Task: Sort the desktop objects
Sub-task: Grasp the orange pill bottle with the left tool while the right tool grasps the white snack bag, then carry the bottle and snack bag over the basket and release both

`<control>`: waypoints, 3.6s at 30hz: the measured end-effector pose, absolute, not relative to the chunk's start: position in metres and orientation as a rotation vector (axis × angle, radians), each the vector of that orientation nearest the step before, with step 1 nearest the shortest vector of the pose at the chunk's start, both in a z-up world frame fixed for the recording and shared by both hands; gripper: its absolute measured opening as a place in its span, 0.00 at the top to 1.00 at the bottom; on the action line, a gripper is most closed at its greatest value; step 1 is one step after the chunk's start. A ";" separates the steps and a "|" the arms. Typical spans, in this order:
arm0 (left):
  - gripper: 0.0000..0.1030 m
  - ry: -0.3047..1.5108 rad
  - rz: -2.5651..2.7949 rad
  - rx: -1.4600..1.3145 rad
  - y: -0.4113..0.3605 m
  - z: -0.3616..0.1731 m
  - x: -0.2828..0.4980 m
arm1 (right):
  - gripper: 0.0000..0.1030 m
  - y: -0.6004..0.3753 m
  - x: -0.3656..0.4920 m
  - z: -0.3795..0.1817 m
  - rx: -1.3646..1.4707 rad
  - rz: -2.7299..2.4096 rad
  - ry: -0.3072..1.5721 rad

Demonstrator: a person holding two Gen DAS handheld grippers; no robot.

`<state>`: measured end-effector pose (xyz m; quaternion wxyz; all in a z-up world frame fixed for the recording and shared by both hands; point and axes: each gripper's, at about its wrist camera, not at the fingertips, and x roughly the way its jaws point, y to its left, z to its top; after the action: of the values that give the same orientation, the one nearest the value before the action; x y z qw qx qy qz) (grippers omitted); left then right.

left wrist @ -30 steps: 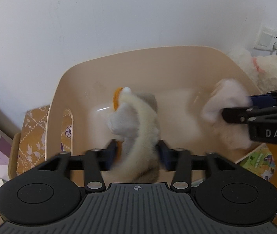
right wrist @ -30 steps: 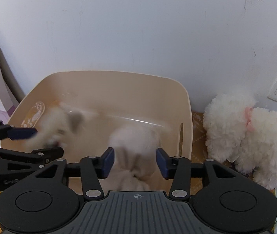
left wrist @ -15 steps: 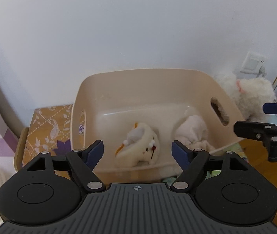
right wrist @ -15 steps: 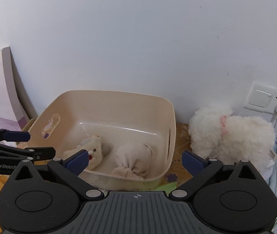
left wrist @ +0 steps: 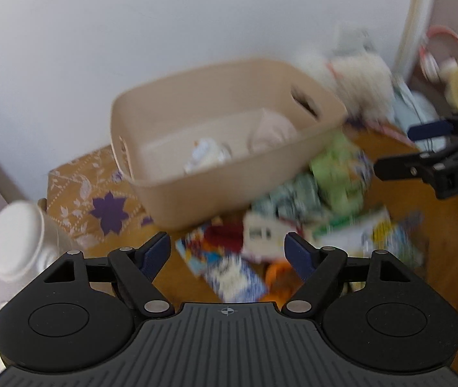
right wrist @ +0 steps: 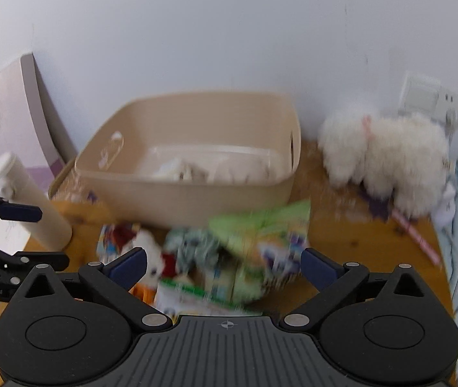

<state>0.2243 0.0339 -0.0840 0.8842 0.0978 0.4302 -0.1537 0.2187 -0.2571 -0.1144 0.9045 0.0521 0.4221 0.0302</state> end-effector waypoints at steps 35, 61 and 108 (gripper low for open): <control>0.63 1.137 -0.473 0.407 0.015 -0.189 0.200 | 0.36 -0.226 0.203 -0.180 0.098 0.076 1.054; 0.63 0.951 -0.497 0.283 0.034 -0.114 0.195 | 0.43 -0.270 0.193 -0.103 0.106 0.137 0.876; 0.63 0.902 -0.115 0.211 0.024 -0.100 0.353 | 0.43 -0.264 0.364 -0.114 -0.084 0.100 0.801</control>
<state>0.3528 0.0241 -0.0997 0.8931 0.1017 0.4346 -0.0554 0.3639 -0.2639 -0.1144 0.9189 -0.0408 0.3895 0.0486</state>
